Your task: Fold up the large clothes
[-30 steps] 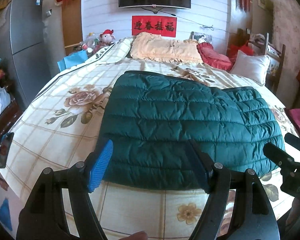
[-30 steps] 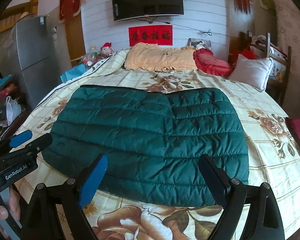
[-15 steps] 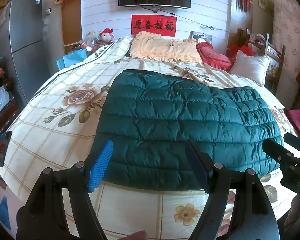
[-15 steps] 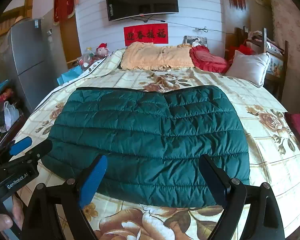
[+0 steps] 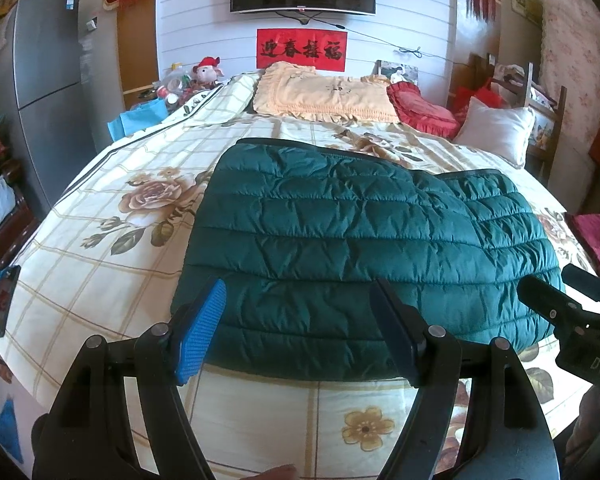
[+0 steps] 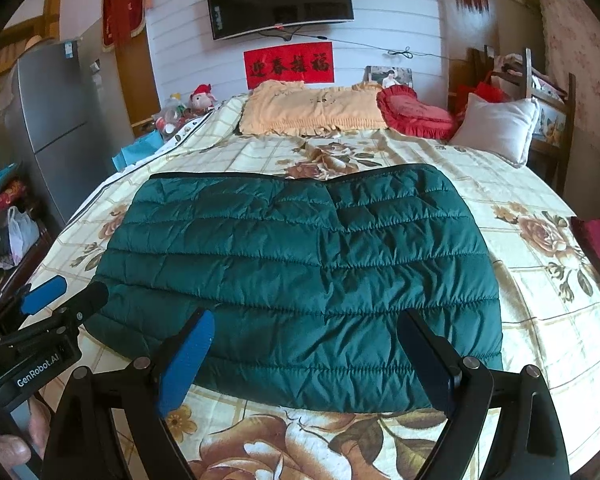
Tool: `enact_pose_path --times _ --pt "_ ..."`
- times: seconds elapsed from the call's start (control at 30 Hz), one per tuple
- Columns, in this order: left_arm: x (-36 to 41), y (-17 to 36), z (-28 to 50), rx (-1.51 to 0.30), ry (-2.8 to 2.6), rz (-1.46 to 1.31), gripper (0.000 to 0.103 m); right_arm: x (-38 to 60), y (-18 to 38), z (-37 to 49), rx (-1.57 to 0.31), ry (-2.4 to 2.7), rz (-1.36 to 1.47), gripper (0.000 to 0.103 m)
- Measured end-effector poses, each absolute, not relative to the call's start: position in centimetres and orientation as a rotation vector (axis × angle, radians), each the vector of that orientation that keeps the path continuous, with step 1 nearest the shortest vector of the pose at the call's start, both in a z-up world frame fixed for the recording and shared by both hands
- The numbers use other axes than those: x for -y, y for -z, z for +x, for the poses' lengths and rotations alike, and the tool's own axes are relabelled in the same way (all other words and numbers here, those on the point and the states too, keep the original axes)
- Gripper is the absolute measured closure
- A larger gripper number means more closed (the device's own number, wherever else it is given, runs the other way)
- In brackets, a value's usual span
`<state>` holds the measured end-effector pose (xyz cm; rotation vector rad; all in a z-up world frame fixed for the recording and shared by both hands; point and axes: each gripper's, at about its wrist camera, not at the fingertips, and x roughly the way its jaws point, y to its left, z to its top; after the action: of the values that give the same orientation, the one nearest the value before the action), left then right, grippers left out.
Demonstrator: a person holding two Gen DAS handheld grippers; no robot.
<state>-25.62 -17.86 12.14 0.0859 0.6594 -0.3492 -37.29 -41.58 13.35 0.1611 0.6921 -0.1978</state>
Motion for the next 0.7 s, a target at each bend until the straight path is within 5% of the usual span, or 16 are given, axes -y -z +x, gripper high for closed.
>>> enact_pose_path --times 0.7 --pt "18.15 -11.95 -25.72 -0.658 0.359 0.085 0.028 41.62 -13.13 -37.04 -0.701 0.198 0.170 0.012"
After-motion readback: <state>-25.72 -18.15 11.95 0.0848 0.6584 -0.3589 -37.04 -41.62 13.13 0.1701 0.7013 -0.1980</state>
